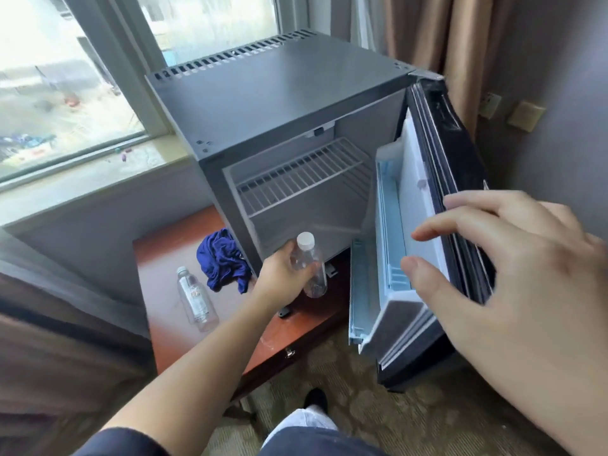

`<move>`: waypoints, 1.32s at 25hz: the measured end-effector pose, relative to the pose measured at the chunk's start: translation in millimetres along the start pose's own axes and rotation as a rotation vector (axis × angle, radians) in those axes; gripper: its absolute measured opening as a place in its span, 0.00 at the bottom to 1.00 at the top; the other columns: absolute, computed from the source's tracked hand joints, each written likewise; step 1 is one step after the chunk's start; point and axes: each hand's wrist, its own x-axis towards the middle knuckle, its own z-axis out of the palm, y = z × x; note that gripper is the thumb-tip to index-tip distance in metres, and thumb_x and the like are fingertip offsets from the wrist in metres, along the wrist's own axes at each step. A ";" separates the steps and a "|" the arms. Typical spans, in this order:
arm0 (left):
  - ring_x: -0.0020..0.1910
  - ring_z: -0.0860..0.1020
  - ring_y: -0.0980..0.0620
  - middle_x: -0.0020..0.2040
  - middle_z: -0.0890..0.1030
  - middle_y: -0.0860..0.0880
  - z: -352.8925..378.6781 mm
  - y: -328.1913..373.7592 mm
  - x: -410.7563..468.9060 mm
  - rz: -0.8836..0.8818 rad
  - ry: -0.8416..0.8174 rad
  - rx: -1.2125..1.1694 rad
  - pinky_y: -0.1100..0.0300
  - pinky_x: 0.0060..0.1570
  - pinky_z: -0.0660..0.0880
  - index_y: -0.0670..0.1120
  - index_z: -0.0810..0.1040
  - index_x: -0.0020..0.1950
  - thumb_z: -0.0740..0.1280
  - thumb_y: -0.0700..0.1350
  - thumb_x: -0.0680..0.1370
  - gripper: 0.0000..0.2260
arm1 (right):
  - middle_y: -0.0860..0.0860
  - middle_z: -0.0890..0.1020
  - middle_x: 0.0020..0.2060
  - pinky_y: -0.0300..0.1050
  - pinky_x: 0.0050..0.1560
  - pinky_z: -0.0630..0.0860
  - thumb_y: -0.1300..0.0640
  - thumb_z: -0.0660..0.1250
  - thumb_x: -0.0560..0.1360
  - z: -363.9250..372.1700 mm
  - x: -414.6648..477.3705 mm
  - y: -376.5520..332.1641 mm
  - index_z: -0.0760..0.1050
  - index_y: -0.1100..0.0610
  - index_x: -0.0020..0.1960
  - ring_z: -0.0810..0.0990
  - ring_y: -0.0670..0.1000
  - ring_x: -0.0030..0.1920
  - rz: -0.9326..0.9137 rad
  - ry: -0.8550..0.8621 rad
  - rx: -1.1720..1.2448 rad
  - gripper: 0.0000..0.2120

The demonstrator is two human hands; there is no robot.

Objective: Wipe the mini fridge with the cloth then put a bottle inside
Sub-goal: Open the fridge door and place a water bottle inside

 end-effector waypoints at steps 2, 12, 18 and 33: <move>0.52 0.81 0.55 0.52 0.82 0.58 7.5 -3.3 16.6 -0.059 0.004 -0.049 0.60 0.49 0.75 0.55 0.76 0.60 0.74 0.56 0.72 0.19 | 0.38 0.79 0.58 0.54 0.63 0.71 0.38 0.69 0.68 -3.5 -4.5 -15.2 0.80 0.39 0.48 0.75 0.48 0.60 -0.022 -0.018 0.067 0.10; 0.59 0.74 0.50 0.68 0.76 0.45 23.2 0.9 92.7 -0.174 -0.005 -0.314 0.63 0.53 0.65 0.44 0.69 0.72 0.65 0.47 0.81 0.20 | 0.52 0.73 0.65 0.55 0.63 0.75 0.52 0.58 0.83 191.5 52.4 -20.9 0.66 0.50 0.75 0.73 0.56 0.65 0.241 -0.600 0.115 0.21; 0.63 0.77 0.47 0.65 0.78 0.46 49.3 -11.2 124.4 -0.107 0.032 -0.255 0.58 0.57 0.72 0.48 0.71 0.71 0.72 0.48 0.75 0.25 | 0.50 0.77 0.62 0.31 0.52 0.71 0.56 0.60 0.83 269.1 70.3 9.0 0.68 0.49 0.76 0.79 0.48 0.58 0.853 -0.409 0.633 0.21; 0.64 0.78 0.50 0.66 0.80 0.48 119.3 -3.2 251.7 -0.101 0.193 -0.345 0.52 0.68 0.73 0.49 0.74 0.71 0.72 0.56 0.73 0.28 | 0.46 0.81 0.63 0.35 0.55 0.73 0.60 0.64 0.80 332.7 61.6 66.6 0.72 0.47 0.72 0.80 0.43 0.60 1.164 -0.110 0.898 0.22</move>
